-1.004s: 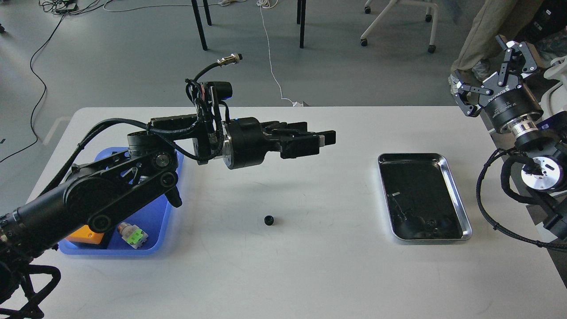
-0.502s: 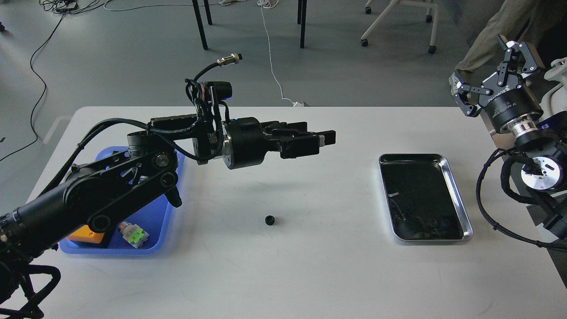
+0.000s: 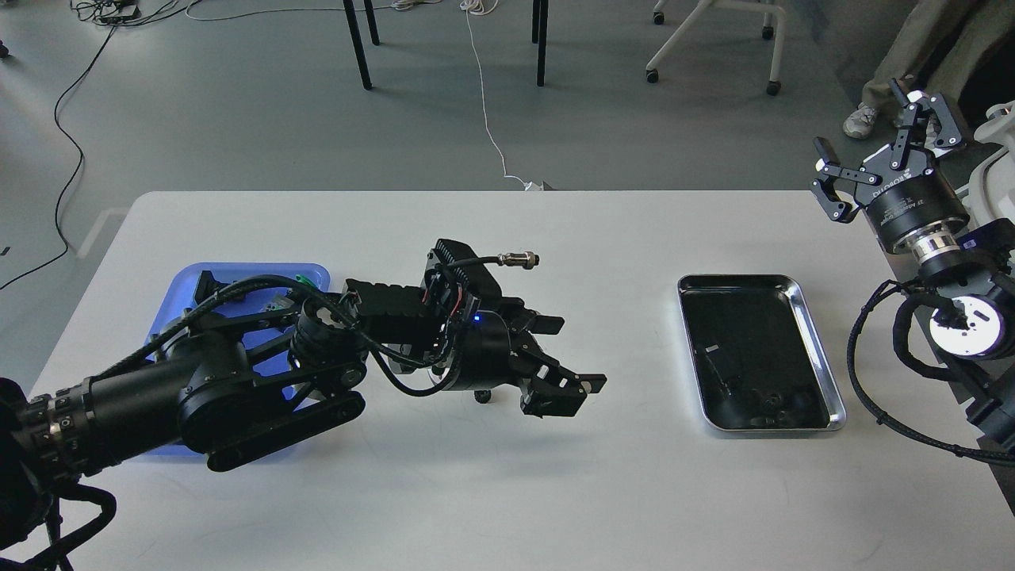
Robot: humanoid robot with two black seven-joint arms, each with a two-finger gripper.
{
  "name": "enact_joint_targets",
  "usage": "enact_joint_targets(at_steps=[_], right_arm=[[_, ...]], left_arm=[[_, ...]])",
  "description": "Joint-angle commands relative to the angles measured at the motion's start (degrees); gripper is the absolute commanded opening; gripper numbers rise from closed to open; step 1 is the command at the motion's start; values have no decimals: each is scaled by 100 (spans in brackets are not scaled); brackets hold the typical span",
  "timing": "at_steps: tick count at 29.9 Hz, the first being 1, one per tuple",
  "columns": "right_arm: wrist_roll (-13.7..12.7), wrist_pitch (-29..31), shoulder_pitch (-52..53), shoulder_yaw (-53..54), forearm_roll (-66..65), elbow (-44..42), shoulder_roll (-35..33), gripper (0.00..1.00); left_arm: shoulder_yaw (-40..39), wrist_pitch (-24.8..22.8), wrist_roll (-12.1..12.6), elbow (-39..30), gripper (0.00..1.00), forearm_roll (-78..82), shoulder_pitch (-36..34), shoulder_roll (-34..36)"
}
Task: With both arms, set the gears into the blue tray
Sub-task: 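Lower the left gripper onto the black gear and grasp it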
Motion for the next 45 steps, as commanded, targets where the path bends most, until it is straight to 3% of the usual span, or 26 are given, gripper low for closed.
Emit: enact_joint_targets(at_steps=[1,16,24,27,31,36,45], right_arm=[[-1,-1,-1,-5,2,-3,-9,99],[-1,-1,-9,-5,2,23,0,99],[-1,-1,-9,-5,2,23,0,99],[-1,-1,-9,-13,2,23,0,99],[-1,-1,-9,-13,2,23,9,99],[-1,-1,-9,-13,2,32,9,99],[-1,-1,-9,-13,2,32,9,99]], left_arm=[[34,-4,1,-4,98,26,1,-31],[561,-40,-43,286,97,1080,62,197],[588,13,-130,857,84,1353,106,224],[597,13,-297,857,74,1353,124,241],[676,13,-306,857,62,1397,194,259],[676,13,-306,866,56,1469,291,268],[676,22,-306,901,56,1469,370,356]])
